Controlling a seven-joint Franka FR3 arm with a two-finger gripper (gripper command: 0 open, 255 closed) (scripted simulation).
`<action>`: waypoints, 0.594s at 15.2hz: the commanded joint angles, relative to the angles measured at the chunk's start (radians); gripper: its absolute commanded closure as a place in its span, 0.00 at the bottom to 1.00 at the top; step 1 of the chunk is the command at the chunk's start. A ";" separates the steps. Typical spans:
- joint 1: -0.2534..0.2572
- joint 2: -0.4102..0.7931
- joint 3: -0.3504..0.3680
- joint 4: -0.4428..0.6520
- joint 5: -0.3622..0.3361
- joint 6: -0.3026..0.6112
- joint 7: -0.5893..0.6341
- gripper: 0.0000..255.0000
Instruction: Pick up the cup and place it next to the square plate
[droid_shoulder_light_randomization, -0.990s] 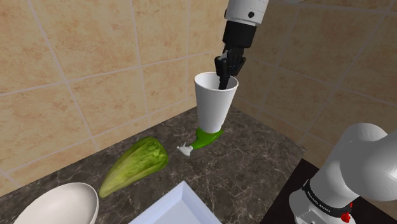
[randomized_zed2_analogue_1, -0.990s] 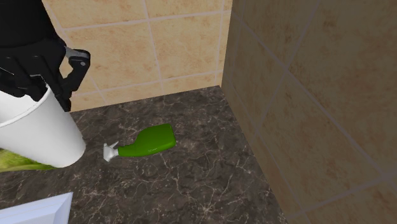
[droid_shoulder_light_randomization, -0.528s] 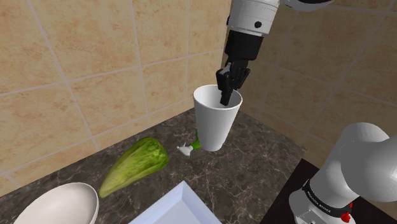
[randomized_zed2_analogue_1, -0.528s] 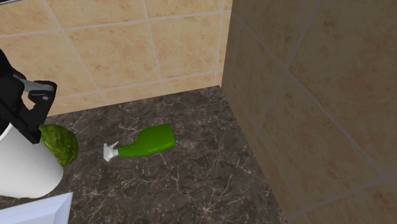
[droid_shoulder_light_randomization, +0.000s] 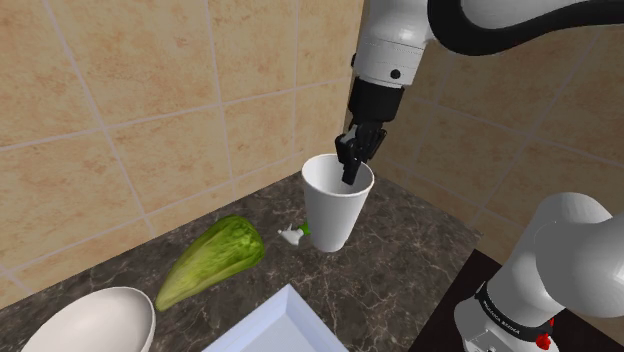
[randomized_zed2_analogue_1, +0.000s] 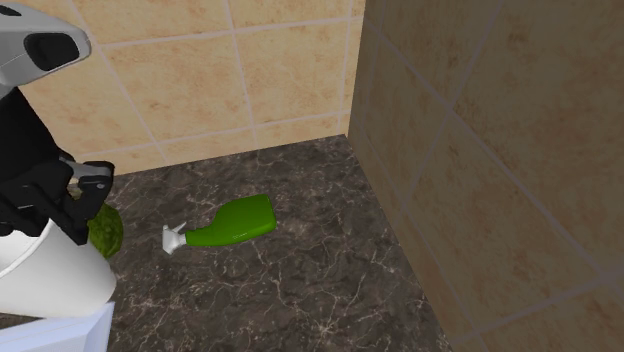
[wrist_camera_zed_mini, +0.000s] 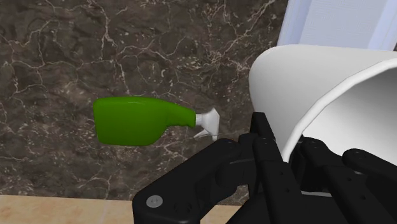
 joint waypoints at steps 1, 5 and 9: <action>0.001 -0.001 0.003 -0.028 0.004 0.027 -0.005 1.00; 0.004 0.001 0.010 -0.079 0.011 0.081 -0.013 1.00; 0.007 0.007 0.017 -0.128 0.019 0.135 -0.021 1.00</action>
